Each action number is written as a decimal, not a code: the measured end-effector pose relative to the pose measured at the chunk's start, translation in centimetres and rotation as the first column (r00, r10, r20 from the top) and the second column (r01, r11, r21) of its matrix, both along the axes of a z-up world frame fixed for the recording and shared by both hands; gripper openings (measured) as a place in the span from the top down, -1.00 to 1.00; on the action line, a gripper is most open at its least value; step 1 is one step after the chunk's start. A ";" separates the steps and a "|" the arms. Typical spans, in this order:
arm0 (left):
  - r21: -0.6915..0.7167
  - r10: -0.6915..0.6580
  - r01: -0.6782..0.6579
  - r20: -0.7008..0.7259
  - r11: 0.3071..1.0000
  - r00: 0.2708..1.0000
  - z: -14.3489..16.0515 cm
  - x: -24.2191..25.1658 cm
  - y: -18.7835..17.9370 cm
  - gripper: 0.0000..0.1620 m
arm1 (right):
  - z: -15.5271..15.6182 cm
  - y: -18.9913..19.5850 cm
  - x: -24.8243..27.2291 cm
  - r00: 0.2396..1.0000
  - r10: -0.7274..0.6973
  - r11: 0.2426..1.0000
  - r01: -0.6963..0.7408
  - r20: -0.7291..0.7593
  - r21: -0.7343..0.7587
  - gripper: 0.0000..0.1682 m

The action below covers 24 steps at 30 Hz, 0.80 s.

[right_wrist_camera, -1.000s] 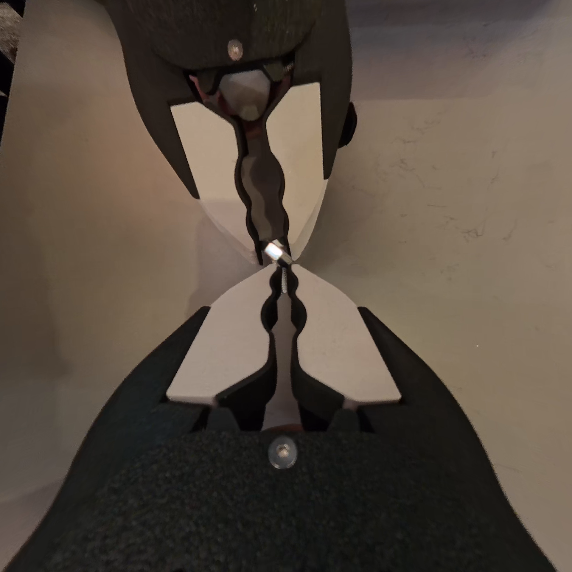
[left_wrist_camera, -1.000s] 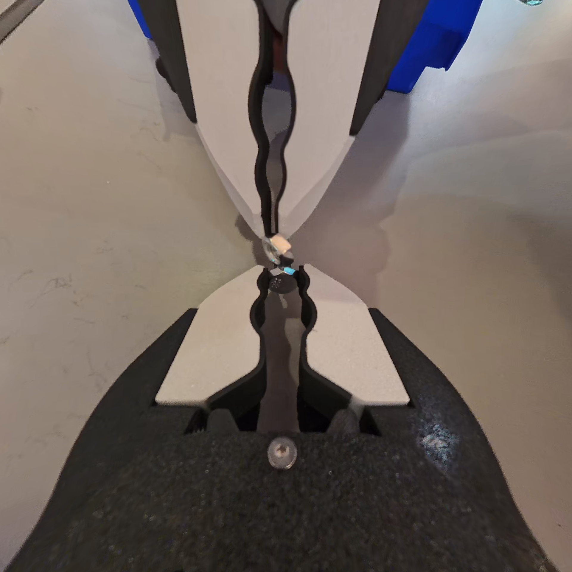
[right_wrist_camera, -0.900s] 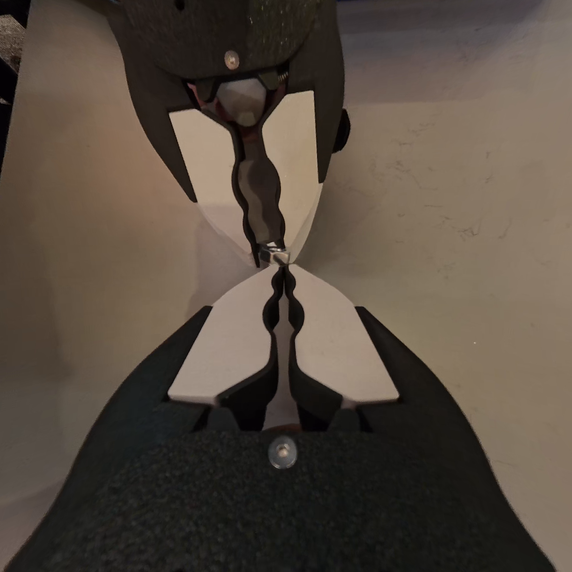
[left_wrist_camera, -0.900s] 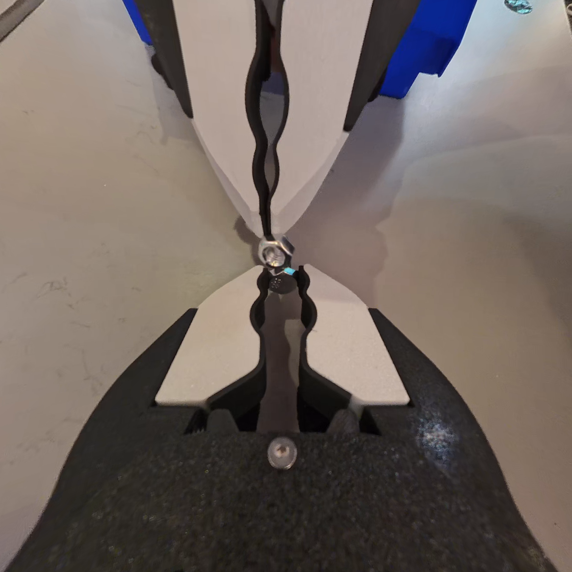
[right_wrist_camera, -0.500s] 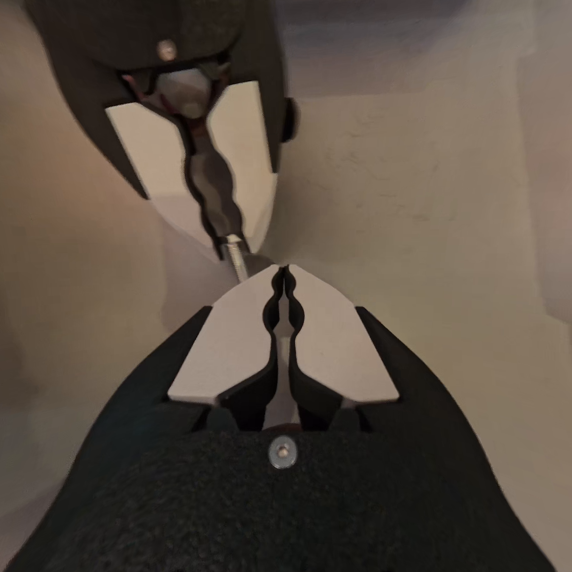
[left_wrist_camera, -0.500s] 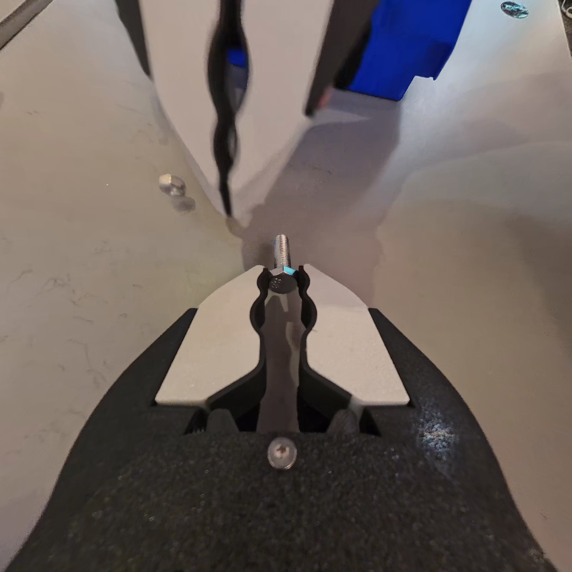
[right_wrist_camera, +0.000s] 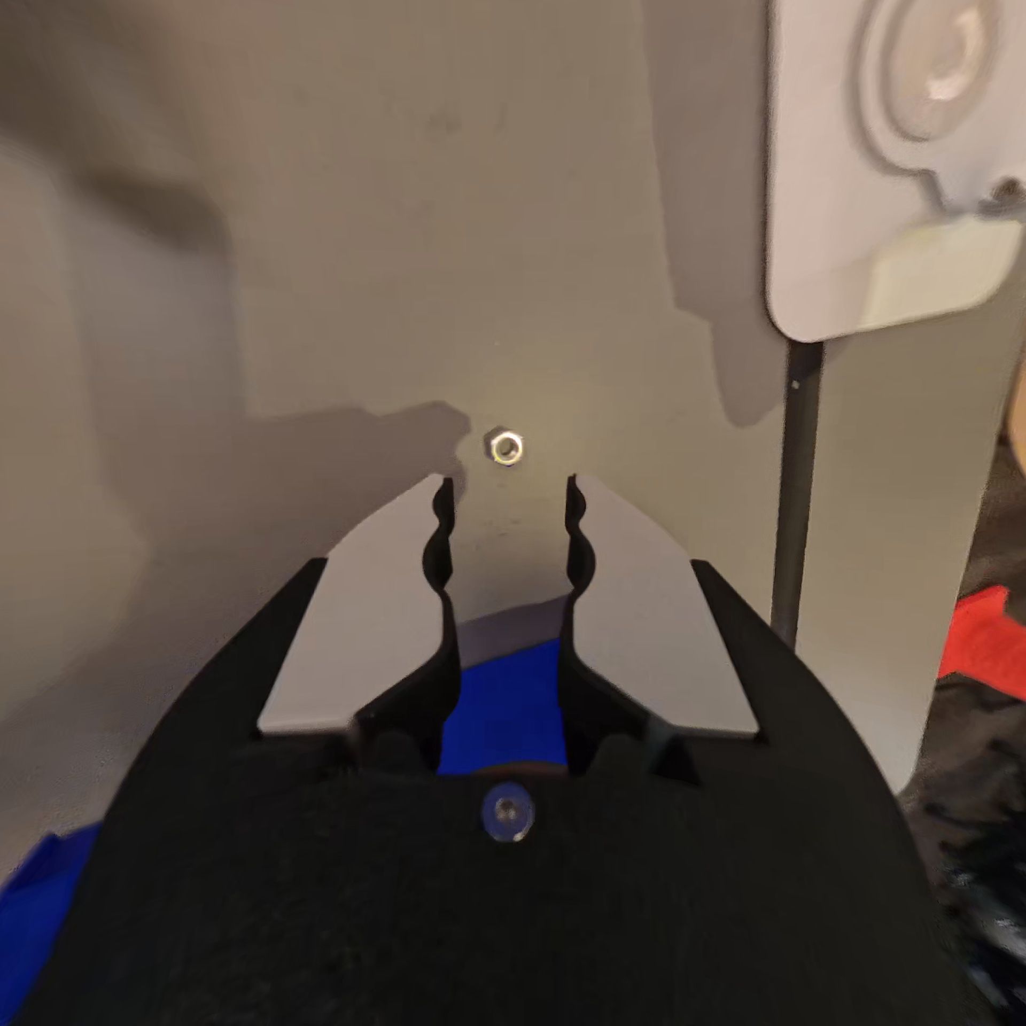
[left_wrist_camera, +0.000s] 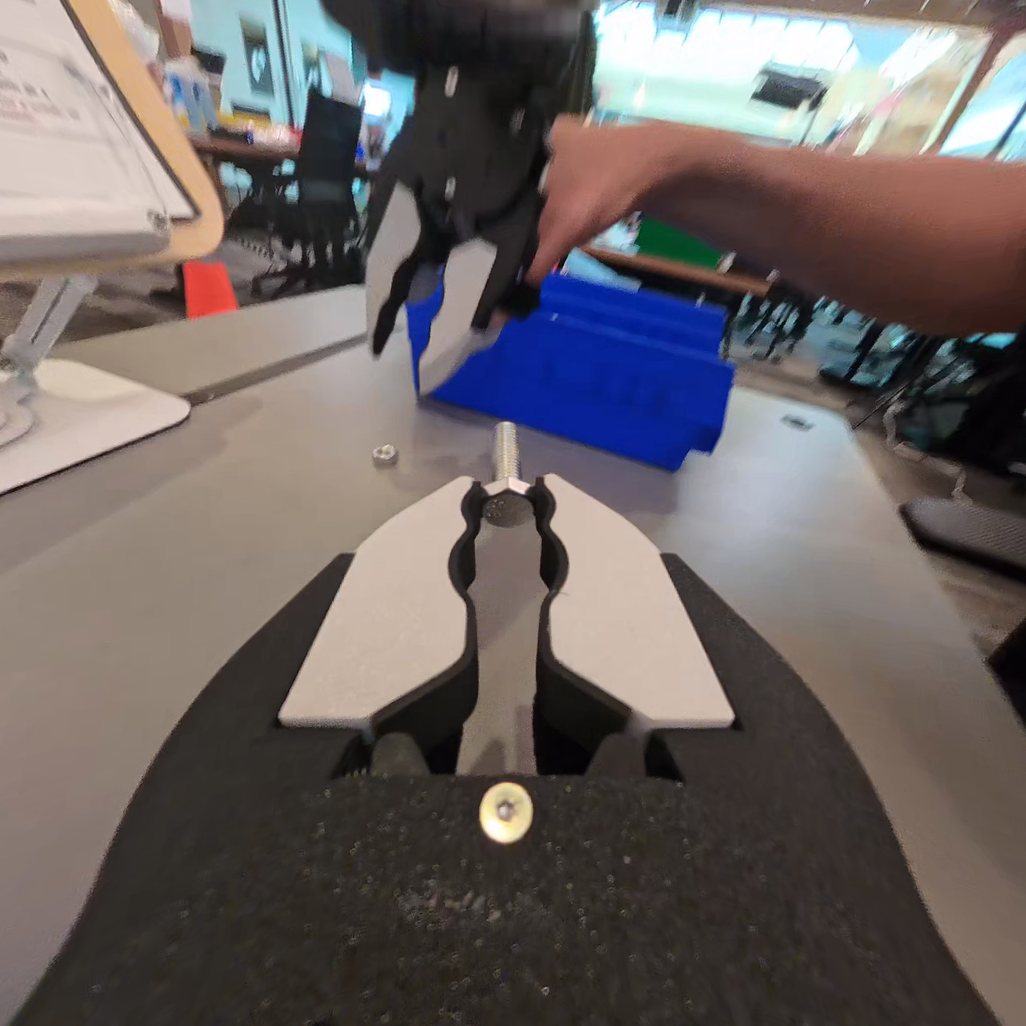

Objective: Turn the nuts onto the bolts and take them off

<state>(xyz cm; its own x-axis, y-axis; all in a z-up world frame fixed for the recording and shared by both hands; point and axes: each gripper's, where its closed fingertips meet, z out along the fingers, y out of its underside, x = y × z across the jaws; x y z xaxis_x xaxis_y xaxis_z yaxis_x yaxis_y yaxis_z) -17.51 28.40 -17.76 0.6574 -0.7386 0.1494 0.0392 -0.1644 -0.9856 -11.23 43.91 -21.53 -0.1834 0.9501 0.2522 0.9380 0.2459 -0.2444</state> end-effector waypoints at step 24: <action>0.044 -0.117 0.118 -0.039 0.992 0.992 -0.2 1.8 -1.1 0.79 | -6.7 2.3 -0.5 0.788 0.491 0.848 -0.531 0.372 0.007 0.67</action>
<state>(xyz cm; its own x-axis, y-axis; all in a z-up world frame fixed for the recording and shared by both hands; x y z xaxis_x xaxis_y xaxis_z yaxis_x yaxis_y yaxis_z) -15.69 27.33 -18.00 0.5701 -0.8165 0.0913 -0.0132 -0.1203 -0.9927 -11.74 46.25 -28.28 -0.7274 0.6642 0.1722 0.6849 0.7181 0.1235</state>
